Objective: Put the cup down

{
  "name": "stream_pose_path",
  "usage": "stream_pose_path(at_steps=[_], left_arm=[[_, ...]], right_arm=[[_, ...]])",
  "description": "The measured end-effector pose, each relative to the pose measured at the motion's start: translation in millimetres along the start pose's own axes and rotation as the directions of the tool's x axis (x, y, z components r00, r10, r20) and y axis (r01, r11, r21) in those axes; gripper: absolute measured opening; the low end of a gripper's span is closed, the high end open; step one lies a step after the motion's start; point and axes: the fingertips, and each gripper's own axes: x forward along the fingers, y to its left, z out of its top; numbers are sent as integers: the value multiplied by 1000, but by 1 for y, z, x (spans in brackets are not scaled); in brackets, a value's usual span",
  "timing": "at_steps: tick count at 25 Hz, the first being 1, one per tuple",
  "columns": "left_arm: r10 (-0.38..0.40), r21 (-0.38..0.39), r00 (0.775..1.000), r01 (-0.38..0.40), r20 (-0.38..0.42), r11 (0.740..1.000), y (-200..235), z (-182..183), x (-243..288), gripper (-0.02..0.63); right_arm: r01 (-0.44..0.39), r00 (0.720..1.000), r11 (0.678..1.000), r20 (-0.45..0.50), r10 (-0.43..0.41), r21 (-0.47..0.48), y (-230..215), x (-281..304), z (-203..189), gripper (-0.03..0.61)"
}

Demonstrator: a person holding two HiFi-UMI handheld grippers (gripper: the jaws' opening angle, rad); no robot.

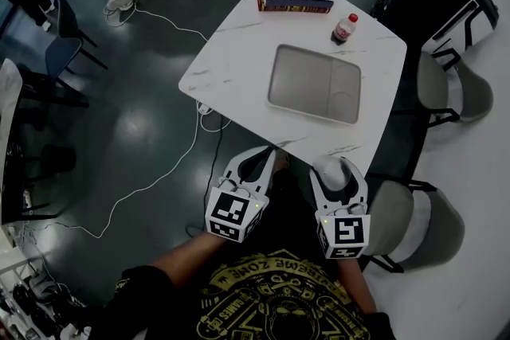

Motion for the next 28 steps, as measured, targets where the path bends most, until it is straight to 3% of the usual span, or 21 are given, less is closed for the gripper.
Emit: stream_pose_path(at_steps=[14, 20, 28], left_arm=[[139, -42, 990, -138, 24, 990, 47, 33, 53, 11], [190, -53, 981, -189, 25, 981, 64, 47, 78, 11], [260, -72, 965, -260, -12, 963, 91, 38, 102, 11]], right_arm=[[-111, 994, 993, 6, 111, -51, -39, 89, 38, 273], [-162, 987, 985, -11, 162, -60, -54, 132, 41, 273], [-223, 973, 973, -74, 218, -62, -58, 182, 25, 273]])
